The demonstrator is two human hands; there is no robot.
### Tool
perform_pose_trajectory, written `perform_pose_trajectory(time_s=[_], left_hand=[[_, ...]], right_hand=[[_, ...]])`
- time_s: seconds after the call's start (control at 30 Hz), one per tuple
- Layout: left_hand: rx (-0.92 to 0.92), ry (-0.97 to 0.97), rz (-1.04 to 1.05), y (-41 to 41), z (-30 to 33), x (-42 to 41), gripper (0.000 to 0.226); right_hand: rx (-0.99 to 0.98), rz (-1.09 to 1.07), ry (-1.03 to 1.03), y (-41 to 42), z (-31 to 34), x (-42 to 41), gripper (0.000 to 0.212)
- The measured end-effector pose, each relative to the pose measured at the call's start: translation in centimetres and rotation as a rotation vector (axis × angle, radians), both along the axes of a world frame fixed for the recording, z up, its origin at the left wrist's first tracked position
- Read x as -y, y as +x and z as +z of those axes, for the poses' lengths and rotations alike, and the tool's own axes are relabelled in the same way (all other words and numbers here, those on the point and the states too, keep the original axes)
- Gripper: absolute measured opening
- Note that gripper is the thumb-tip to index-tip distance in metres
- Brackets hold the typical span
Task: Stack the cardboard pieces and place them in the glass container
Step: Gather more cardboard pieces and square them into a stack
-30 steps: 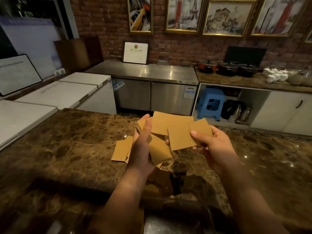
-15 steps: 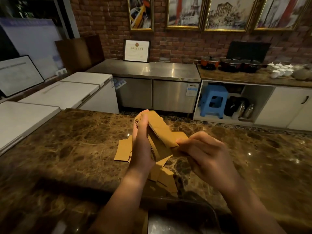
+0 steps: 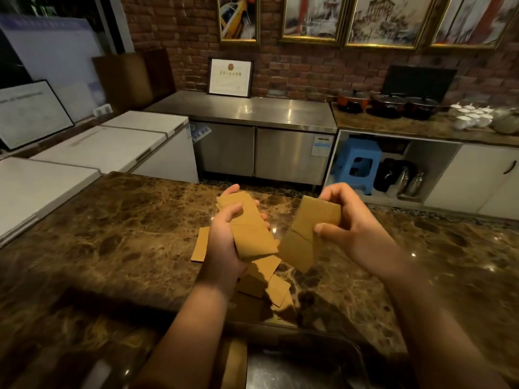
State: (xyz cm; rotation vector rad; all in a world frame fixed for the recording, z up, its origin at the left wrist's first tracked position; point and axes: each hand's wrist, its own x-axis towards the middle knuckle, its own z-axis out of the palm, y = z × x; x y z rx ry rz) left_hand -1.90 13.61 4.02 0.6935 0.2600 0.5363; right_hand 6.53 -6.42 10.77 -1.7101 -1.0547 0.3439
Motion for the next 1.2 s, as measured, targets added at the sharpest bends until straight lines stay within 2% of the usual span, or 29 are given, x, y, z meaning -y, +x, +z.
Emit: perform_pose_trajectory(time_s=[0.03, 0.13, 0.2, 0.27, 0.33, 0.4, 0.43, 0.5, 0.57, 0.67, 0.77, 0.83, 0.9, 0.93, 1.1, 1.13, 1.2], left_hand=[[-0.034, 0.035, -0.019, 0.0, 0.0, 0.1, 0.028], [-0.147, 0.232, -0.117, -0.3, -0.4, 0.1, 0.056], [-0.158, 0.251, -0.158, -0.6, -0.6, -0.3, 0.064], [-0.135, 0.215, -0.162, -0.9, -0.7, -1.2, 0.057], [-0.161, 0.184, -0.146, -1.2, -1.1, -2.3, 0.039], [-0.279, 0.131, -0.112, -1.6, -1.7, -3.5, 0.03], [-0.342, 0.09, -0.094, -1.8, -2.1, -4.2, 0.032], [-0.41, -0.008, -0.06, -2.3, -3.1, -5.4, 0.036], [-0.422, -0.178, -0.087, -2.8, -3.9, -6.2, 0.03], [-0.382, -0.405, -0.133, -3.4, -5.0, -7.0, 0.033], [-0.319, -0.507, -0.076, -3.7, -5.8, -7.6, 0.038], [-0.271, -0.525, -0.039, -3.7, -5.9, -7.7, 0.033], [-0.206, -0.513, -0.034, -3.5, -5.8, -7.5, 0.035], [-0.185, -0.516, -0.041, -3.4, -5.8, -7.4, 0.035], [-0.148, -0.502, -0.082, -3.1, -4.8, -6.4, 0.038], [-0.147, -0.51, -0.067, -3.0, -4.7, -6.2, 0.035], [-0.139, -0.515, -0.07, -2.9, -4.4, -6.0, 0.035]], right_hand=[[-0.079, -0.005, -0.026, 0.4, -0.2, -0.9, 0.04], [-0.154, 0.059, -0.162, 1.4, -1.0, -3.6, 0.043], [-0.226, 0.039, -0.15, 1.7, -1.6, -5.5, 0.039], [-0.24, -0.073, -0.092, 1.3, -2.9, -7.7, 0.037], [-0.037, -0.188, -0.147, 0.6, -4.9, -10.0, 0.04], [0.228, -0.219, -0.342, 0.3, -7.3, -11.7, 0.069], [0.24, -0.229, -0.43, 0.4, -8.2, -12.3, 0.085], [0.088, -0.238, -0.542, 1.4, -9.6, -13.0, 0.106], [0.018, -0.208, -0.705, 2.4, -11.5, -13.5, 0.115], [0.091, -0.208, -0.95, 2.9, -14.1, -13.8, 0.127], [0.143, -0.195, -1.164, 3.2, -15.4, -14.3, 0.149], [0.148, -0.234, -1.247, 3.7, -15.3, -14.5, 0.151], [0.105, -0.281, -1.26, 4.5, -15.0, -14.2, 0.14], [0.076, -0.28, -1.242, 4.9, -14.8, -13.9, 0.128], [-0.286, -0.142, -0.969, 6.5, -14.0, -11.7, 0.035], [-0.348, -0.144, -0.895, 6.9, -13.4, -11.1, 0.023], [-0.439, -0.182, -0.707, 7.9, -11.8, -9.7, 0.016]])
